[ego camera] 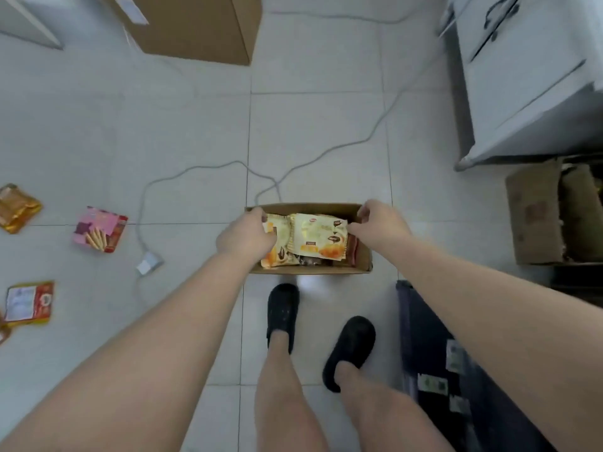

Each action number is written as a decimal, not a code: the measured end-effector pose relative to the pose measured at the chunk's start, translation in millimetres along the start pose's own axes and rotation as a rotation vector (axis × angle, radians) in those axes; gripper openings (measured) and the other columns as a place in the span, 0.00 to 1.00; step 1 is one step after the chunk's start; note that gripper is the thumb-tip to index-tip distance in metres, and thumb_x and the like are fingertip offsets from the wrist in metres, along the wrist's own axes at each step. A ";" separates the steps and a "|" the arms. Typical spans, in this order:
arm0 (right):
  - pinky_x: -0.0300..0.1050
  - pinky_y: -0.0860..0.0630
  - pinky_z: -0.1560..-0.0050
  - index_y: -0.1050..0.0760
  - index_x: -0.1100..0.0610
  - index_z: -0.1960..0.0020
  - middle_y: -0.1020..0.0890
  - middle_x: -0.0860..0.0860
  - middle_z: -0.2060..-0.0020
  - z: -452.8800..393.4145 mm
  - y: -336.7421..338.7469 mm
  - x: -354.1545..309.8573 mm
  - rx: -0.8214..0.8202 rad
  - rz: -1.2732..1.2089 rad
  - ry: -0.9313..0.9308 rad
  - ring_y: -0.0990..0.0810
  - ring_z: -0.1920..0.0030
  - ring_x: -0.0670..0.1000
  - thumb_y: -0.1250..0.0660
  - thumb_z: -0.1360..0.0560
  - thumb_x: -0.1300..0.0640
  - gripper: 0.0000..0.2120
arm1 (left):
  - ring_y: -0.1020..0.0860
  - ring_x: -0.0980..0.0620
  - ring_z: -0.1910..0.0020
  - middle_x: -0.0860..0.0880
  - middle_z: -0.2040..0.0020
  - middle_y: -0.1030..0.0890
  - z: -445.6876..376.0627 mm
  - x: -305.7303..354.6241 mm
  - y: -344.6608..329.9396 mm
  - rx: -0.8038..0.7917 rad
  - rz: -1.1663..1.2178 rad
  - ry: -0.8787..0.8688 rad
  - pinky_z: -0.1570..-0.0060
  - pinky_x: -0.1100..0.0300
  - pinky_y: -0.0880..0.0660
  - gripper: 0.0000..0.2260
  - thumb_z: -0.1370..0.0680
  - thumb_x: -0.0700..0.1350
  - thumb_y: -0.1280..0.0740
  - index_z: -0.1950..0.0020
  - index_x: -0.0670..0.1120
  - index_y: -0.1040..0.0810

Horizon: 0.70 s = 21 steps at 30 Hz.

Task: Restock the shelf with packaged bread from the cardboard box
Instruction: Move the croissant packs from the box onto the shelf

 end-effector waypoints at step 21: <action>0.52 0.30 0.36 0.43 0.59 0.27 0.30 0.55 0.33 -295.5 -258.7 150.8 -0.119 -0.547 -0.500 0.31 0.33 0.57 0.25 0.32 0.52 0.41 | 0.27 0.44 0.37 0.46 0.34 0.27 -280.3 -50.3 -309.6 -0.222 0.589 0.268 0.40 0.50 0.27 0.29 0.27 0.49 0.31 0.28 0.46 0.36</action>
Point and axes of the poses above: each hand's wrist, its own z-axis away from the middle knuckle, its own y-axis out of the back of the hand, x = y × z, the point moved 1 cm from there along -z, towards the middle knuckle
